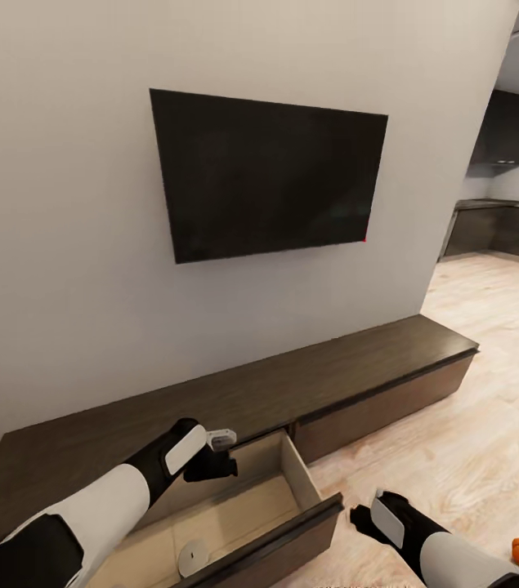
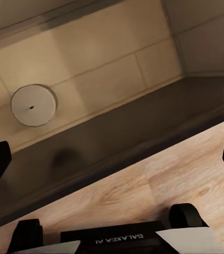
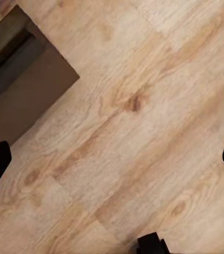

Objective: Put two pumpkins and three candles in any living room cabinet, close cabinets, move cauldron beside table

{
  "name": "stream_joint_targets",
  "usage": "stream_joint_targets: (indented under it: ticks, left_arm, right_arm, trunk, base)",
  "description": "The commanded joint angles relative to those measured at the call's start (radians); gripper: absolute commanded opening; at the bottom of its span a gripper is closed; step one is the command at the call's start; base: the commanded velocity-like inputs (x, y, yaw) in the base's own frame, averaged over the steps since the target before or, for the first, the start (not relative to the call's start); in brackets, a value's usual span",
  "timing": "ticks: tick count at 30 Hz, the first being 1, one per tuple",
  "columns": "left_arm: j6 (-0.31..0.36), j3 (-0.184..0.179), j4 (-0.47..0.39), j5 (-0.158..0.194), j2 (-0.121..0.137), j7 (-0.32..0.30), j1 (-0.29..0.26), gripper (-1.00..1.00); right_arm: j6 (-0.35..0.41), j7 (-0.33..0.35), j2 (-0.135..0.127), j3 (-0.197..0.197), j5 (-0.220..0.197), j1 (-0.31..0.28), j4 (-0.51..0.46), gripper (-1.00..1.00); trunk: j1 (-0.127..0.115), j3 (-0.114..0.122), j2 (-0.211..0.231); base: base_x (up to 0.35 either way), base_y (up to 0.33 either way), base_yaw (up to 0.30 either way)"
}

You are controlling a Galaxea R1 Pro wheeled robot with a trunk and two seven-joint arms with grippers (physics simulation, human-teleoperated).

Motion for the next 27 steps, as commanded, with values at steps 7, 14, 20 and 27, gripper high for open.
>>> stream_joint_targets:
  ticks: [7,14,20,27]
  left_arm:
    - [-0.002,-0.011,0.003,-0.001,-0.003,0.001,0.000,1.00]
    - [-0.003,-0.012,0.004,0.000,-0.017,0.001,0.001,1.00]
    - [-0.003,-0.012,0.004,0.002,-0.020,0.001,0.001,1.00]
    - [0.000,-0.012,0.004,0.004,-0.021,-0.005,0.002,1.00]
  right_arm:
    - [-0.095,0.000,-0.062,0.000,-0.002,0.001,0.075,1.00]
    - [-0.180,0.003,-0.069,0.000,-0.003,0.065,0.126,1.00]
    - [-0.319,0.025,-0.067,0.001,-0.004,0.147,0.157,1.00]
    - [-0.299,0.037,-0.066,-0.001,-0.016,0.150,0.157,1.00]
  trunk:
    - [-0.027,0.020,0.049]
    - [-0.054,0.036,0.098]
    - [-0.077,0.053,0.140]
    - [-0.104,0.078,0.189]
  base:
    - [0.000,0.000,-0.281]
    - [0.000,0.000,-0.249]
    - [0.000,0.000,-0.039]
    - [0.000,0.000,-0.134]
